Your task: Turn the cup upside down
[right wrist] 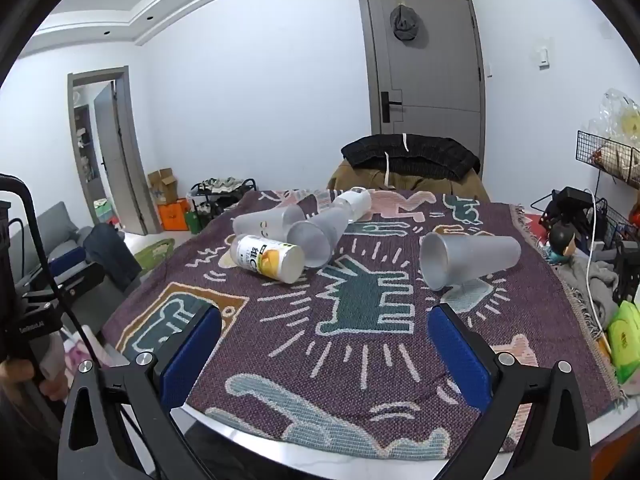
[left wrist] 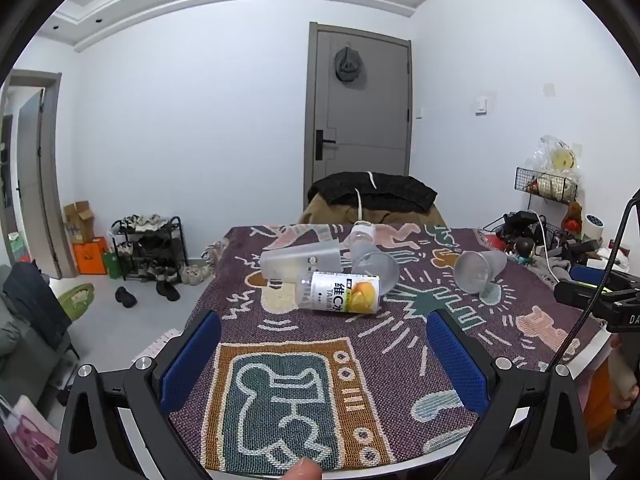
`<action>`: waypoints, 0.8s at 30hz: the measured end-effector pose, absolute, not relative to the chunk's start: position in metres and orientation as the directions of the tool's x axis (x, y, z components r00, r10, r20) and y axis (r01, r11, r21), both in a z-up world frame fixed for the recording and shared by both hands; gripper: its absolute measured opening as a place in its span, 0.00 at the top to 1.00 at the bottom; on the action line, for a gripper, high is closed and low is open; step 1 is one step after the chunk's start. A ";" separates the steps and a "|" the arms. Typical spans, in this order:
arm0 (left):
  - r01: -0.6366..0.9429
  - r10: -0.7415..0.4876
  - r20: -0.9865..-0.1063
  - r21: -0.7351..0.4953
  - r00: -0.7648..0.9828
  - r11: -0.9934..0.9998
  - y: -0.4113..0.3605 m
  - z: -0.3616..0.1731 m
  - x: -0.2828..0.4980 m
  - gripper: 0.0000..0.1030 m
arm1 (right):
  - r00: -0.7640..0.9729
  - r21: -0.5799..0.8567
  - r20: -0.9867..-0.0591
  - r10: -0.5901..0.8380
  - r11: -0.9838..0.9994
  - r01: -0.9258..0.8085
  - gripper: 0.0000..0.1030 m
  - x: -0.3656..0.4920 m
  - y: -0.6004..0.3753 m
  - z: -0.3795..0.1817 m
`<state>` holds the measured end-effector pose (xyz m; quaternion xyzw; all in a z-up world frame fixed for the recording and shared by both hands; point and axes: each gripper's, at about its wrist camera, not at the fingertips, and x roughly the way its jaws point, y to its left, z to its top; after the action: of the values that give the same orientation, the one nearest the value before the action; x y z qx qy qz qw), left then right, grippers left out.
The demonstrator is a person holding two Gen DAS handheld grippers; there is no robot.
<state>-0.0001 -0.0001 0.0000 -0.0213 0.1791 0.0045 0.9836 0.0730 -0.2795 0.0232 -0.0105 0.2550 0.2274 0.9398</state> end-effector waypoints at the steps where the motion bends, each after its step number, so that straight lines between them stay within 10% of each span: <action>1: -0.017 0.002 -0.351 -0.039 0.936 0.999 0.000 0.000 0.000 0.00 | 0.765 0.097 -0.486 0.422 0.896 -0.433 0.00 0.073 -0.279 0.023; 24: 0.032 -0.040 -0.320 -0.031 0.947 0.999 -0.003 0.004 -0.004 0.00 | 0.768 0.088 -0.490 0.411 0.900 -0.426 0.00 0.074 -0.280 0.018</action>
<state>-0.0040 -0.0033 0.0039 -0.0128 0.1625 -0.0182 0.9865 0.0745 -0.2802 0.0184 -0.0142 0.2574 0.2226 0.9402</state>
